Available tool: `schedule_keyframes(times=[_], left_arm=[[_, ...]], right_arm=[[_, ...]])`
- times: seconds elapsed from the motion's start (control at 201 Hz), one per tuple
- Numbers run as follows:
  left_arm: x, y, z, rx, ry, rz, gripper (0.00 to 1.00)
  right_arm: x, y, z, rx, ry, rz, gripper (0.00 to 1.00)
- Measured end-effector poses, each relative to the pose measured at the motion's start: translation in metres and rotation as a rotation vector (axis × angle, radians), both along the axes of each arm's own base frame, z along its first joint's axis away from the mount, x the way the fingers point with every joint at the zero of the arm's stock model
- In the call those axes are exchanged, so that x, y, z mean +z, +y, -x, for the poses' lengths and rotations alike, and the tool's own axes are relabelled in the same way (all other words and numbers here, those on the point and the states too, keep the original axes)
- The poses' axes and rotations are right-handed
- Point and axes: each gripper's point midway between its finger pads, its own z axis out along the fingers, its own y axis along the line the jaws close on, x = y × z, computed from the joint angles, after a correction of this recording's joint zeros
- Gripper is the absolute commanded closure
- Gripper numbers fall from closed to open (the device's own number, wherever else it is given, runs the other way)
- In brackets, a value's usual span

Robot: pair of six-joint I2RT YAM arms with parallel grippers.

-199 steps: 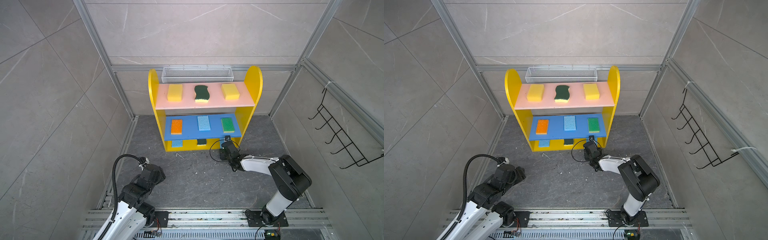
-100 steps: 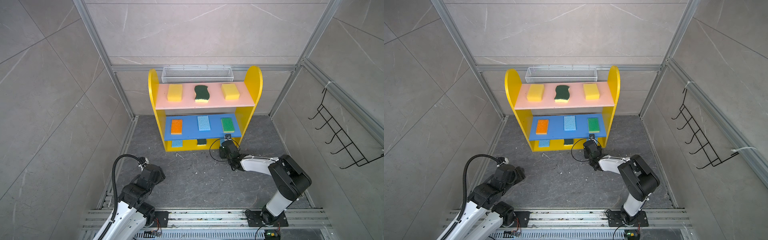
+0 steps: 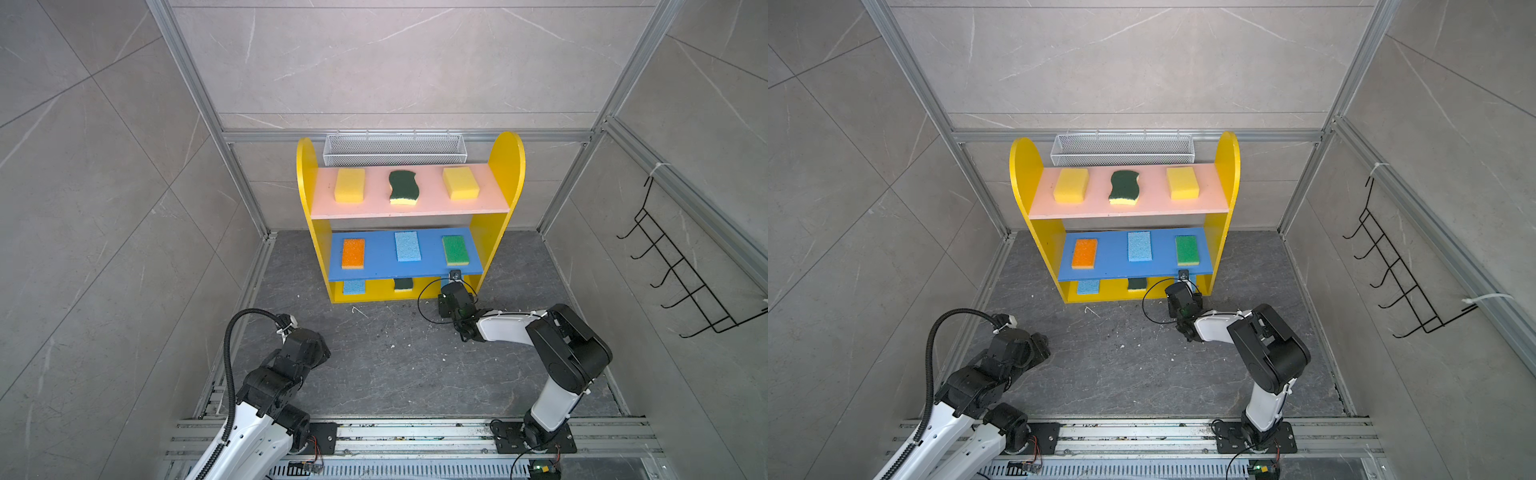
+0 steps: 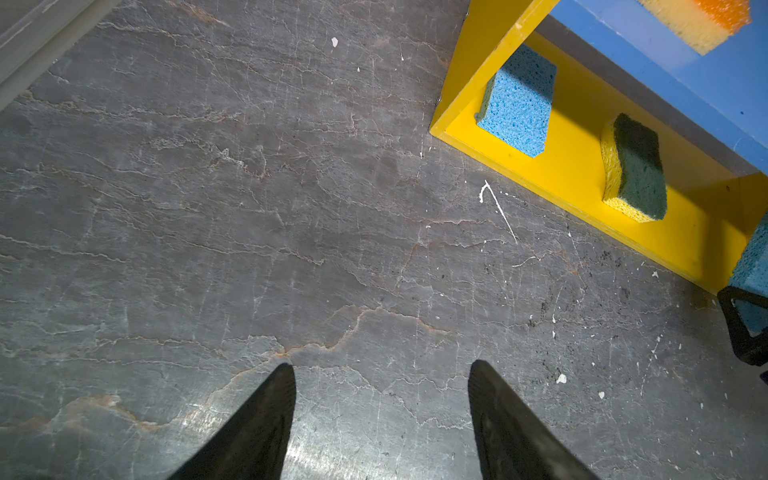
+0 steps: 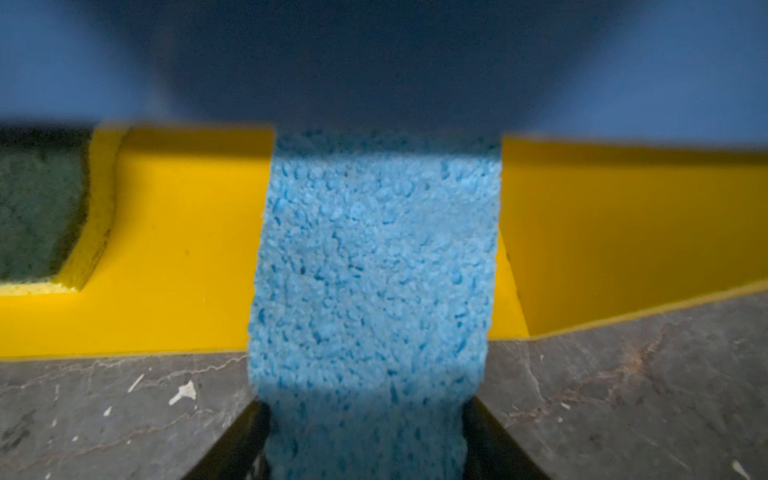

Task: Place and organize the cleaning sponges onto the shelf
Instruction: 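Lower the light-blue sponge upright against the shelf base with the right gripper, then open the right gripper and draw it back from the standing sponge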

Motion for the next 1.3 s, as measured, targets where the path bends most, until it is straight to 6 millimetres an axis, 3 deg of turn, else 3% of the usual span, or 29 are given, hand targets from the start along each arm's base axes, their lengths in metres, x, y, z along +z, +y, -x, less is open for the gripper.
schedule_keyframes(times=[0.274, 0.836, 1.3], left_arm=[[-0.001, -0.001, -0.003, 0.0, 0.004, -0.002, 0.31], [-0.005, -0.002, -0.004, 0.0, 0.023, -0.011, 0.31], [-0.005, -0.003, -0.004, -0.002, 0.021, -0.008, 0.32]], right_arm=[[0.004, 0.004, -0.01, -0.008, -0.018, -0.003, 0.34], [0.01, 0.003, -0.022, -0.053, -0.034, 0.013, 0.19], [0.011, 0.002, -0.024, -0.071, -0.031, 0.027, 0.18]])
